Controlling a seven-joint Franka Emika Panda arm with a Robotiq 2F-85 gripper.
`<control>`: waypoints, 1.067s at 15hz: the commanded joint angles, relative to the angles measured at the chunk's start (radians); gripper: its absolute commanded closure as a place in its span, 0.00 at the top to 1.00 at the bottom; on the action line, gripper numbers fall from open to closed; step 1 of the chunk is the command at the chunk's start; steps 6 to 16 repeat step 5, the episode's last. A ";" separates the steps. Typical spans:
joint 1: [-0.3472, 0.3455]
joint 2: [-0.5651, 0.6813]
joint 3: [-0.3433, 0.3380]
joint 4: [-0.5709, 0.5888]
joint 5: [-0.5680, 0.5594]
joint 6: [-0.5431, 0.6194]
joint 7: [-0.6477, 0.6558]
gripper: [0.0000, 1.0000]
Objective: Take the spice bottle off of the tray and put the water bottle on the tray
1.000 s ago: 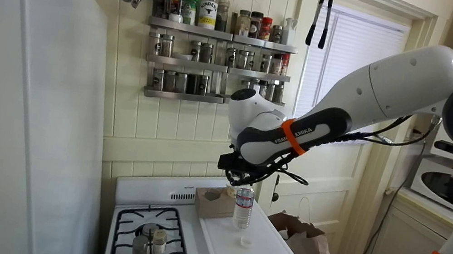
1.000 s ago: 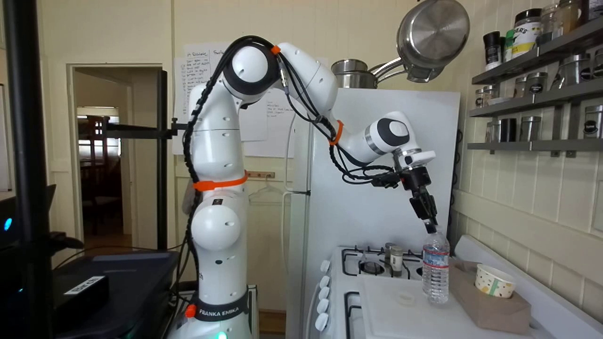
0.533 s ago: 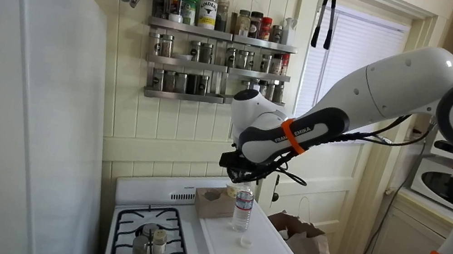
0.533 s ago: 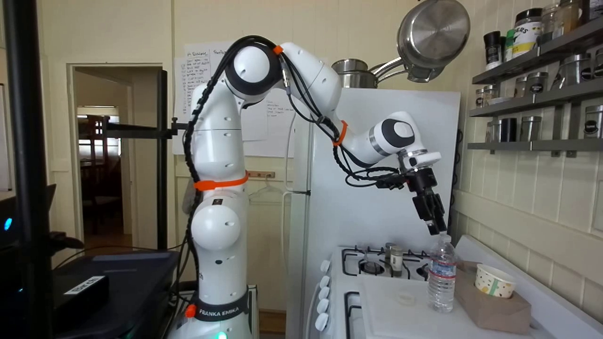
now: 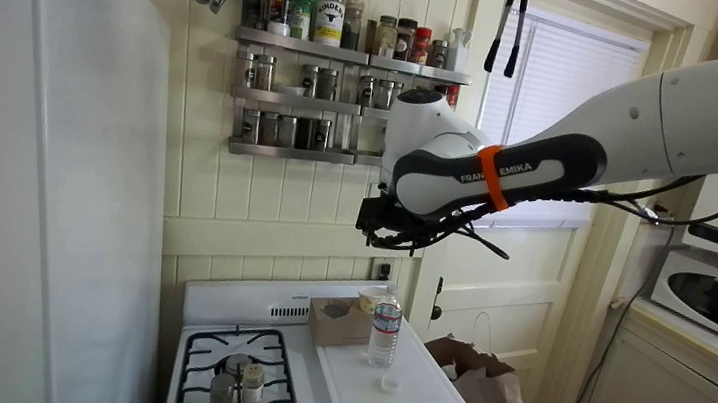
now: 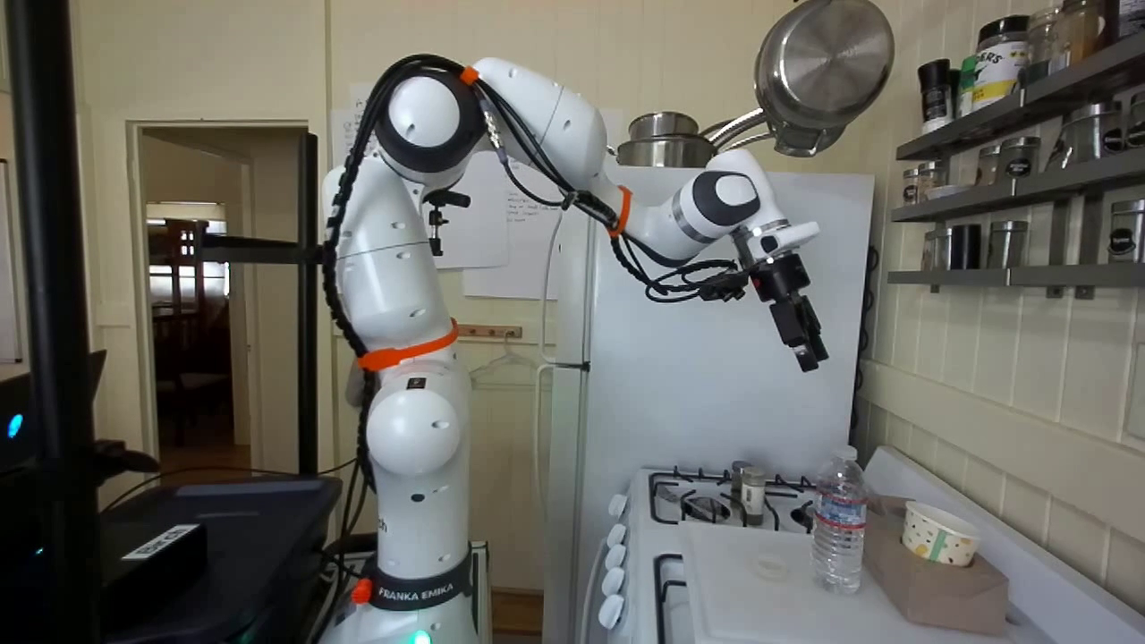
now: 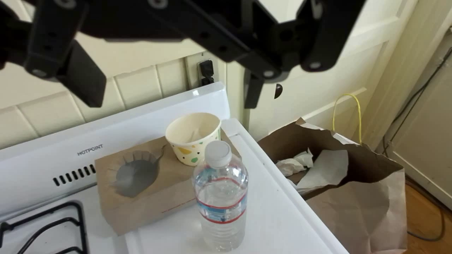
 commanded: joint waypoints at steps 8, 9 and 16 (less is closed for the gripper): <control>-0.018 -0.004 0.017 -0.002 0.013 0.000 -0.025 1.00; -0.018 -0.004 0.017 -0.002 0.013 0.000 -0.025 1.00; -0.018 -0.004 0.017 -0.002 0.013 0.000 -0.025 1.00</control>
